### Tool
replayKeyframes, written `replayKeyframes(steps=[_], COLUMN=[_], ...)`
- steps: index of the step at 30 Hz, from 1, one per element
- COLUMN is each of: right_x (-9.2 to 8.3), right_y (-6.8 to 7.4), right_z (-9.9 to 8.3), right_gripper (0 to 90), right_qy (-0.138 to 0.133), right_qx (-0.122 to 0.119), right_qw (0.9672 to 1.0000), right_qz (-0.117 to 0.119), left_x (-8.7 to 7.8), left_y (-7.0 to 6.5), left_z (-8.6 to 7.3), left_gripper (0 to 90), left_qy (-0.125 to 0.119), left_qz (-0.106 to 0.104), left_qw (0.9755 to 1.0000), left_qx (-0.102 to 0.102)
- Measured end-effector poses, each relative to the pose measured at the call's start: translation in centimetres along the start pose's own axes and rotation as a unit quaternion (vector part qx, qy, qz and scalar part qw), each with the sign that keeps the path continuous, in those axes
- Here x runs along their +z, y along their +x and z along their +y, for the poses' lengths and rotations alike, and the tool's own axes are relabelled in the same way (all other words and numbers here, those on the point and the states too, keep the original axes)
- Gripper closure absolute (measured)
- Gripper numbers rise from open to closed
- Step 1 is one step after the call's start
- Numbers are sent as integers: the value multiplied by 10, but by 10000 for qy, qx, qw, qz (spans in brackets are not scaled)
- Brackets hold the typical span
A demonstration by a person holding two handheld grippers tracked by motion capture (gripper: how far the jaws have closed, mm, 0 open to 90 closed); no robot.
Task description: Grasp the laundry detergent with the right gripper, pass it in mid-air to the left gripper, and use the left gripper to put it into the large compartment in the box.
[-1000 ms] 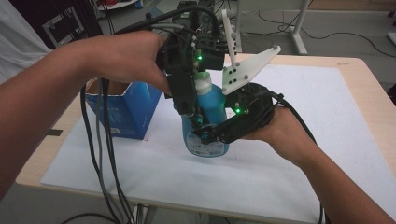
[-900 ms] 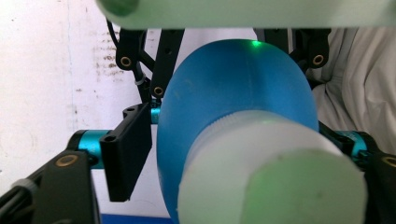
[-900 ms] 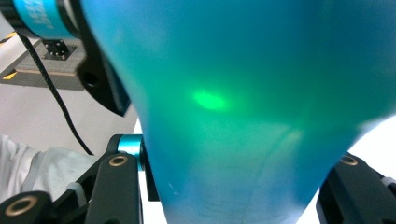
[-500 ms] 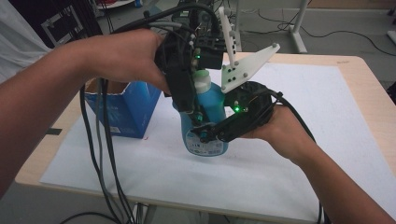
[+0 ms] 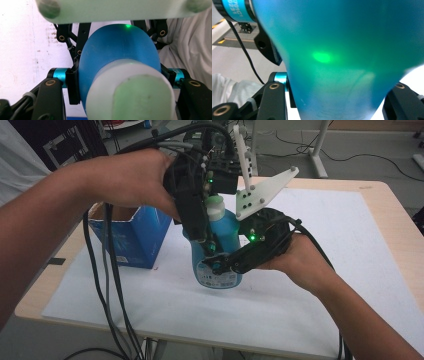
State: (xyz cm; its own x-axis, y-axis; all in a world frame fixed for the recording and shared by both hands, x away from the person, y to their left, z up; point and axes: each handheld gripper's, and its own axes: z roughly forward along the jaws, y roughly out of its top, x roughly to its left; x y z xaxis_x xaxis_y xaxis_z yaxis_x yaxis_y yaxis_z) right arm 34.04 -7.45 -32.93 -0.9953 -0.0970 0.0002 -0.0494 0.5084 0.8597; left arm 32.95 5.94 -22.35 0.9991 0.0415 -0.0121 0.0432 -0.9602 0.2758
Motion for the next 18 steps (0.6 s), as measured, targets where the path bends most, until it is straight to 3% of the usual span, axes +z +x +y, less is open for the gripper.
replayKeyframes(steps=[7,12,14,17,18], right_x=[-2,-7,-12,-25,-30], right_y=[-2,0,2,3,3], right_z=[1,2,2,0,-1], right_gripper=[235,193,113,113,113], right_qy=[74,41,25,-43,-27], right_qx=[272,323,370,419,465], right_qw=[9995,9991,9993,9991,9988], right_qz=[163,271,99,-3,-165], left_x=[-4,-4,-5,-9,-10], left_y=[-3,-2,-2,-1,0], left_z=[3,1,-2,-5,-7], left_gripper=[380,380,380,380,380], left_qy=[30,102,96,135,127], left_qz=[-172,-181,-144,-91,-68], left_qw=[9998,9997,9997,9995,9995], left_qx=[-61,-126,-198,-272,-291])
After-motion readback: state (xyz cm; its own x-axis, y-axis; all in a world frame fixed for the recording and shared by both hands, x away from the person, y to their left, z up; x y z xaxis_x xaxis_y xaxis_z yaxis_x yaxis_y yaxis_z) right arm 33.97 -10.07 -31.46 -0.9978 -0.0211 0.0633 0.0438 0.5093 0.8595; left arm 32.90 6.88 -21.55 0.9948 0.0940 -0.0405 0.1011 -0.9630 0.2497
